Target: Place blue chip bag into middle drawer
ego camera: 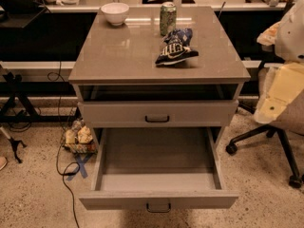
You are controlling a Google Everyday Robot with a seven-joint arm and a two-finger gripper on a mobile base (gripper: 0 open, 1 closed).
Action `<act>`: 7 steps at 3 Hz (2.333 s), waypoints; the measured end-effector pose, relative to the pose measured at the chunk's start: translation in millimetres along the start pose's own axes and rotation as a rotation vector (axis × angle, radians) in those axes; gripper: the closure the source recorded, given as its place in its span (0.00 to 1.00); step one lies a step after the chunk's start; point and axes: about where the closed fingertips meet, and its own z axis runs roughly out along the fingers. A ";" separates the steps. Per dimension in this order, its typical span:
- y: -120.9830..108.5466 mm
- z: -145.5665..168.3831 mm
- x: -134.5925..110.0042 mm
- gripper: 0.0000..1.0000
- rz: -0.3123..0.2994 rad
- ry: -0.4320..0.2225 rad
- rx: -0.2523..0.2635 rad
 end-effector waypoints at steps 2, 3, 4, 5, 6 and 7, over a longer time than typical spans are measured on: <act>-103.2 64.3 -52.4 0.00 0.224 -0.280 0.080; -164.3 95.8 -79.4 0.00 0.356 -0.374 0.158; -203.8 128.2 -109.8 0.00 0.465 -0.399 0.195; -223.7 156.8 -133.9 0.00 0.529 -0.398 0.196; -233.9 182.3 -148.3 0.00 0.572 -0.393 0.176; -238.6 202.5 -156.7 0.19 0.592 -0.378 0.156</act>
Offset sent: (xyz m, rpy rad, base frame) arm 0.2471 0.0422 -0.0173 0.5710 -0.3017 -0.3013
